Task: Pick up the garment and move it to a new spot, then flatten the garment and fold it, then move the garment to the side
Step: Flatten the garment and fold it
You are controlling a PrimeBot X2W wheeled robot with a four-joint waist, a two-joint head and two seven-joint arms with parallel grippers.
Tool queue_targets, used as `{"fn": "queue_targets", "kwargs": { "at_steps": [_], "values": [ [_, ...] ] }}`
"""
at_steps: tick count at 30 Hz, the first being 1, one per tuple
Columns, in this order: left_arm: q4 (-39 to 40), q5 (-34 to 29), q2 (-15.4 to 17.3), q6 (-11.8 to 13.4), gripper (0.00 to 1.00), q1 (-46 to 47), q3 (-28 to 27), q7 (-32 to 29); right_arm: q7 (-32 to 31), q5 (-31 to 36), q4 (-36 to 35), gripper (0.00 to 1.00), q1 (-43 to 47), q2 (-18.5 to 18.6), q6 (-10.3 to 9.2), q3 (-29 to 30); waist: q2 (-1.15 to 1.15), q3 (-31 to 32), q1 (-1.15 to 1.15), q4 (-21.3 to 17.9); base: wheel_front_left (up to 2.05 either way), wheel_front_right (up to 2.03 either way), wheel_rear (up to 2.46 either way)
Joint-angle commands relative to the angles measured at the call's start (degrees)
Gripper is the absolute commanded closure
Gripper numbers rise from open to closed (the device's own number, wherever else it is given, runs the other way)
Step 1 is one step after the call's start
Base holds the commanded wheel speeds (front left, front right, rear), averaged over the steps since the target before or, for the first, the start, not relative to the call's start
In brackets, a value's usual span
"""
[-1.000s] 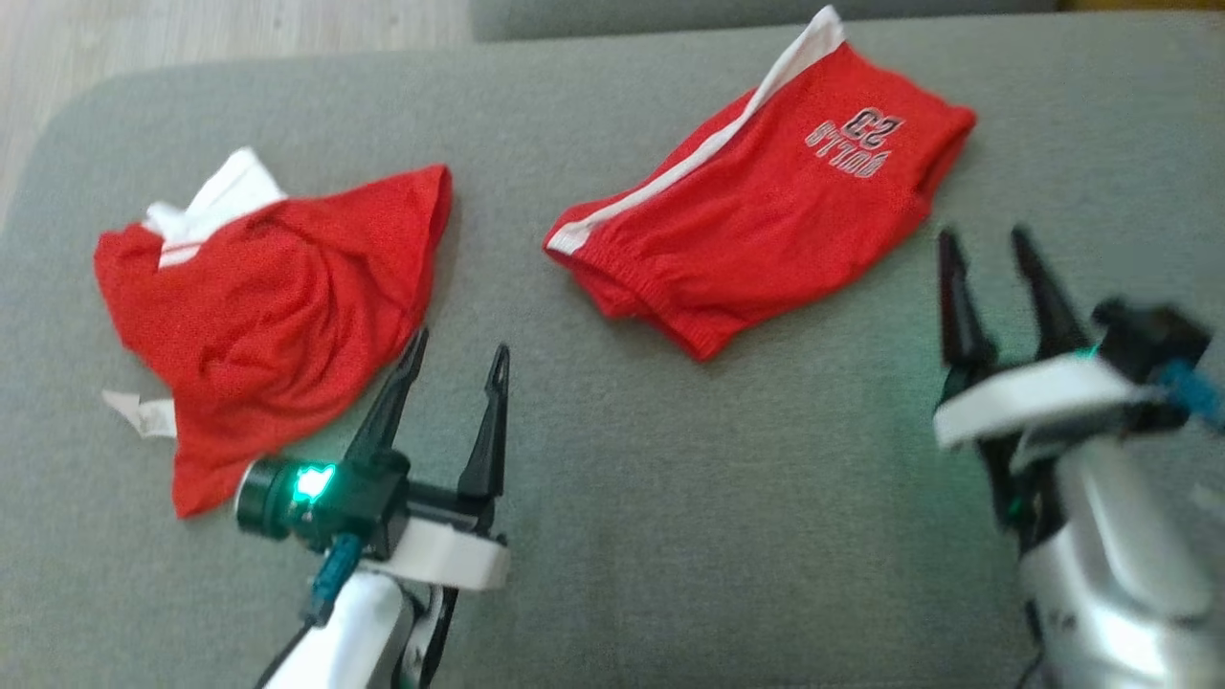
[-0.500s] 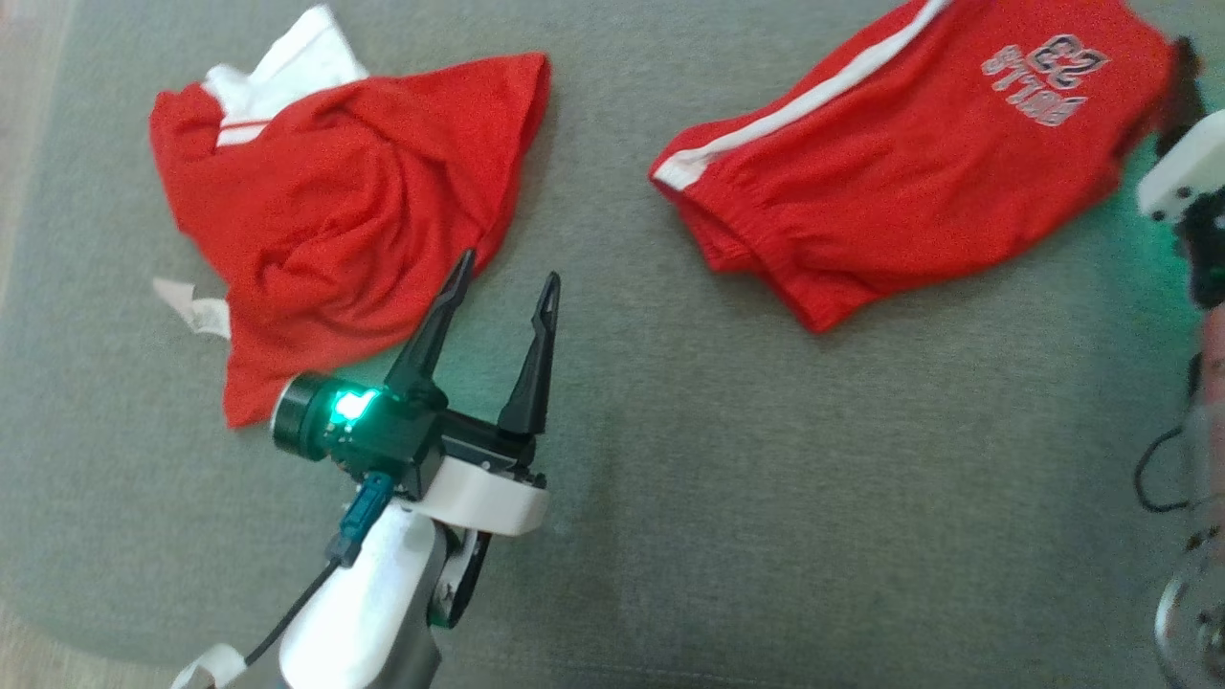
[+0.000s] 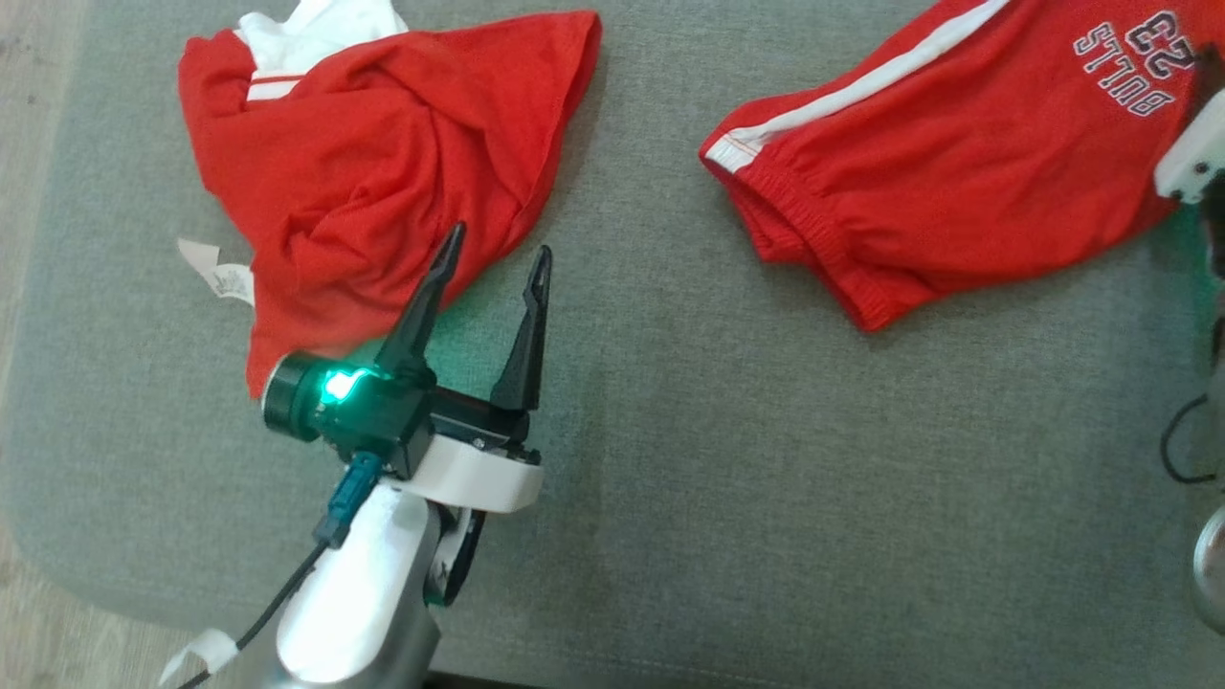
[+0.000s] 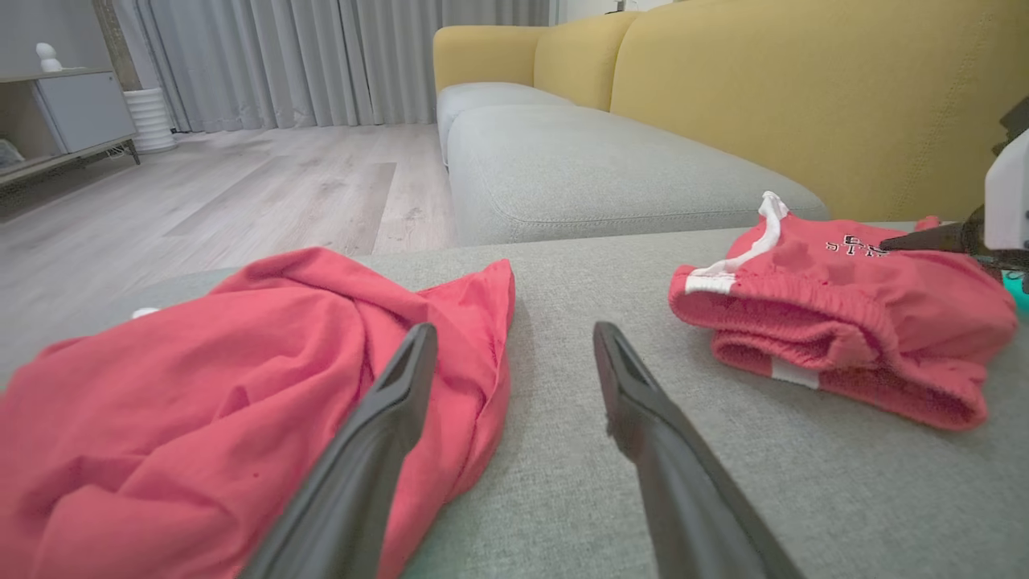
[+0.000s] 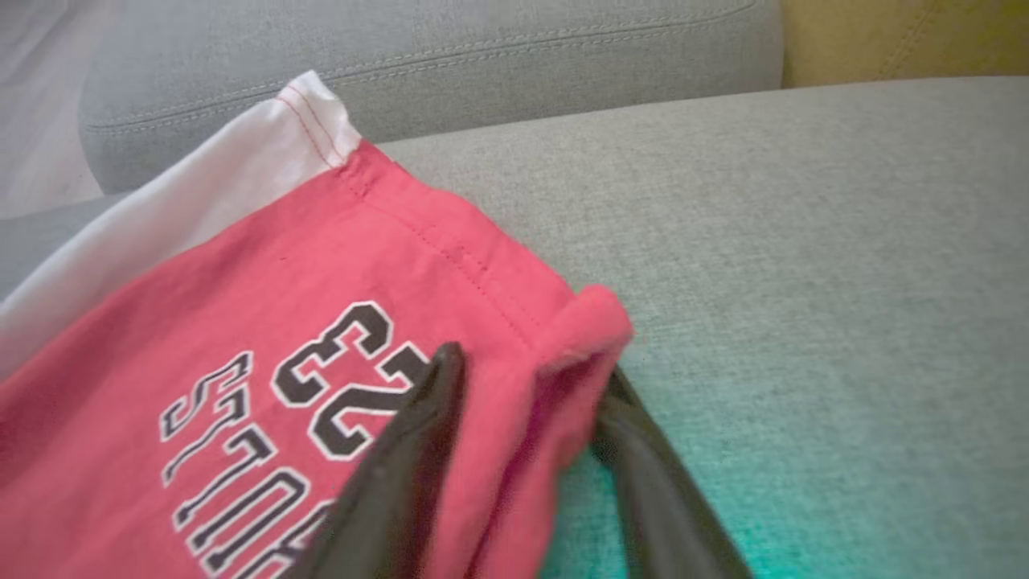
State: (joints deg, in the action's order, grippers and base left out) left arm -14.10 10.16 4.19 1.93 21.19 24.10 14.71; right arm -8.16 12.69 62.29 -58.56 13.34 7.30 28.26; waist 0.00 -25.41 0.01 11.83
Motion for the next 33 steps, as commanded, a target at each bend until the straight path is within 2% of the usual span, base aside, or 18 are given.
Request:
{"fn": "queue_targets", "kwargs": {
  "at_steps": [1, 9, 17, 25, 33],
  "values": [
    [1.58, -0.42, 0.34, -0.24, 0.00, 0.74, -2.19, 0.29, 0.74, 0.15, -0.15, 1.00, -0.57, -0.59, 0.19, -0.91, 0.00, 0.33, -0.01, -0.36, 0.00, 0.00, 0.00],
    [0.96, -1.27, 0.24, -1.02, 0.00, -1.30, -4.53, 0.29, 10.70, -3.06, 3.12, 1.00, 0.55, -0.80, 0.19, -1.64, 0.00, 5.02, -0.01, -4.36, 0.00, 0.00, 0.00],
    [0.90, -2.11, 0.25, -1.41, 0.00, -4.65, -6.23, 0.29, 17.54, -12.04, 4.04, 1.00, 7.77, 1.17, 0.19, -1.47, 0.00, 10.67, -0.01, -9.19, 0.00, 0.00, 0.00],
    [1.04, -2.68, 0.37, -1.88, 0.00, -7.30, -7.37, 0.29, 19.91, -17.04, 1.77, 1.00, 16.06, 3.24, 0.19, -0.50, 0.00, 12.99, -0.01, -11.87, 0.00, 0.00, 0.00],
    [1.04, -3.21, 0.15, -2.43, 0.00, -7.61, -7.79, 0.29, 20.28, -20.89, -1.55, 1.00, 17.01, 1.29, 0.19, -3.05, 0.00, 12.74, -0.01, -11.90, 0.00, 0.00, 0.00]
  ]
}}
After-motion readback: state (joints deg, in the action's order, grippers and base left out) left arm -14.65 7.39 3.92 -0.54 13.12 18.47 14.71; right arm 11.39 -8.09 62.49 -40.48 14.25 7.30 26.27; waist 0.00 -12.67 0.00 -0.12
